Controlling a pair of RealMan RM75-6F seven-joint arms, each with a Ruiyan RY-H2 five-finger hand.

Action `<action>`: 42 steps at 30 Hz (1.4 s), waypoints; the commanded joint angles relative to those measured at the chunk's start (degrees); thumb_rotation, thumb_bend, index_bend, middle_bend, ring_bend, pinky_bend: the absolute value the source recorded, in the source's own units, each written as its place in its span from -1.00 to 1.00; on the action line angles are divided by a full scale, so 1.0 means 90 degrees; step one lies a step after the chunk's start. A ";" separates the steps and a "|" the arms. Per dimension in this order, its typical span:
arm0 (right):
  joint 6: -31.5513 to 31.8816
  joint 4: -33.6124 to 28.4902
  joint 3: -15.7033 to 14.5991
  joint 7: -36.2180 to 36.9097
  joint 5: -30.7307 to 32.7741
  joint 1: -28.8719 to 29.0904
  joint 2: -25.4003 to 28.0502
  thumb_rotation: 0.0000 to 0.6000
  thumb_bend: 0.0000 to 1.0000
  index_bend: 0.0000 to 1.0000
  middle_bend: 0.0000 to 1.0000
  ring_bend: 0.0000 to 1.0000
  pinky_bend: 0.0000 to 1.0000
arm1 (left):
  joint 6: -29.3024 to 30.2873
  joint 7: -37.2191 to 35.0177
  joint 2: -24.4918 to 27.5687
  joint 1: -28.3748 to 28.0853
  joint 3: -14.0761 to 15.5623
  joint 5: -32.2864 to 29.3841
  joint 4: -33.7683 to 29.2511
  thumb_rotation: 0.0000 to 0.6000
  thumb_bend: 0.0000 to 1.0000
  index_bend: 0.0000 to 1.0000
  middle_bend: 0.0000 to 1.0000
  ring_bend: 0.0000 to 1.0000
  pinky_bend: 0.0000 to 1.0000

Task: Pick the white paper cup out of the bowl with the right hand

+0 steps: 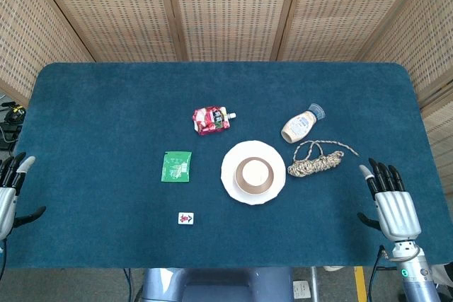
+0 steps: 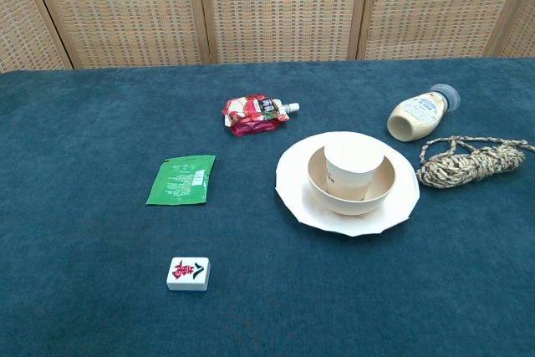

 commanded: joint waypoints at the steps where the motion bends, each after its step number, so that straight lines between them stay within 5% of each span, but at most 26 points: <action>1: -0.0007 0.0003 -0.0004 -0.0003 -0.0001 0.0002 -0.0004 1.00 -0.58 -0.93 -1.00 -1.00 -1.00 | 0.0000 -0.0004 -0.0001 0.0002 0.0001 -0.0002 0.0001 1.00 -0.95 -1.00 -1.00 -1.00 -1.00; 11: -0.0050 -0.0164 0.0044 -0.0032 -0.0067 0.0094 -0.0023 1.00 -0.58 -0.93 -1.00 -1.00 -1.00 | -0.0004 -0.0086 0.0019 -0.0001 -0.0037 -0.0051 0.0013 1.00 -0.95 -1.00 -1.00 -1.00 -1.00; 19: -0.1004 -0.1295 0.0502 -0.0807 0.0128 0.0946 0.0013 1.00 -0.48 -0.80 -1.00 -1.00 -0.97 | -0.0050 -0.0272 0.0072 -0.0010 -0.0066 -0.0108 0.0052 1.00 -0.95 -1.00 -1.00 -1.00 -1.00; 25: -0.2086 -0.1952 0.0815 -0.1885 0.1156 0.1688 -0.0208 1.00 -0.42 -0.66 -1.00 -1.00 -0.96 | -0.0071 -0.0363 0.0103 -0.0012 -0.0028 -0.0045 0.0046 1.00 -0.95 -1.00 -1.00 -1.00 -1.00; 42: -0.2434 -0.1828 0.1218 -0.3799 0.3527 0.3028 -0.1508 1.00 -0.29 -0.54 -1.00 -1.00 -0.94 | -0.0118 -0.0490 0.0124 -0.0038 -0.0007 -0.0002 0.0059 1.00 -0.95 -1.00 -1.00 -1.00 -1.00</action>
